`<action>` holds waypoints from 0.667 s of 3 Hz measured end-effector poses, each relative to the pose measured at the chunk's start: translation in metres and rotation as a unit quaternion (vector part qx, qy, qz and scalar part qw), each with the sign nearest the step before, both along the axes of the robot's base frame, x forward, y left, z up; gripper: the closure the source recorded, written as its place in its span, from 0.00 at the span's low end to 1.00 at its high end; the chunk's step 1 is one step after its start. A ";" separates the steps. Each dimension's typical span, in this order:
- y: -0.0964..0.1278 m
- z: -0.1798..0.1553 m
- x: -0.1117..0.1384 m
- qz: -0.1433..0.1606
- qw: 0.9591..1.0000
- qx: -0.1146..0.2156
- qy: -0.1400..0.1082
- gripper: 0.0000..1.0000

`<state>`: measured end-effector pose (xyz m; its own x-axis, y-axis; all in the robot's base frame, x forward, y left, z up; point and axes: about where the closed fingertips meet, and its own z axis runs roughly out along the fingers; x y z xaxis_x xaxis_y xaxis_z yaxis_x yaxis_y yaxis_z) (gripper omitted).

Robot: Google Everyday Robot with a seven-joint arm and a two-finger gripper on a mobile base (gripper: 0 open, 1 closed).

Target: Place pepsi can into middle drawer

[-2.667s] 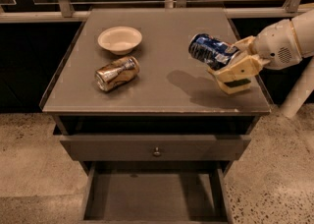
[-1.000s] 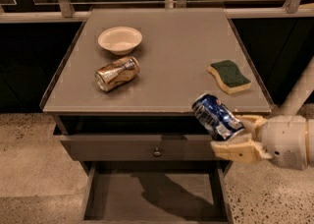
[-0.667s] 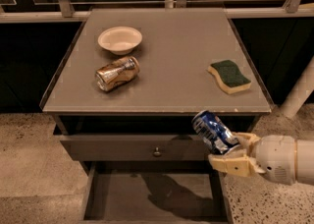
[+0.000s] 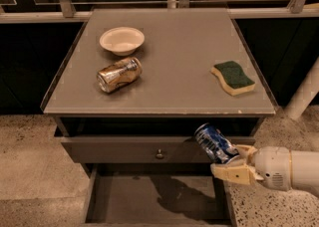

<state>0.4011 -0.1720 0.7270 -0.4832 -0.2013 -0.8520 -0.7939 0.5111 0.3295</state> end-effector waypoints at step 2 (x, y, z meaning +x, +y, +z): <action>0.024 -0.064 -0.024 0.022 0.995 0.093 0.027 1.00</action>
Offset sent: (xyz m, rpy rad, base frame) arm -0.0447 0.0363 -0.1547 0.4570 0.1791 0.0540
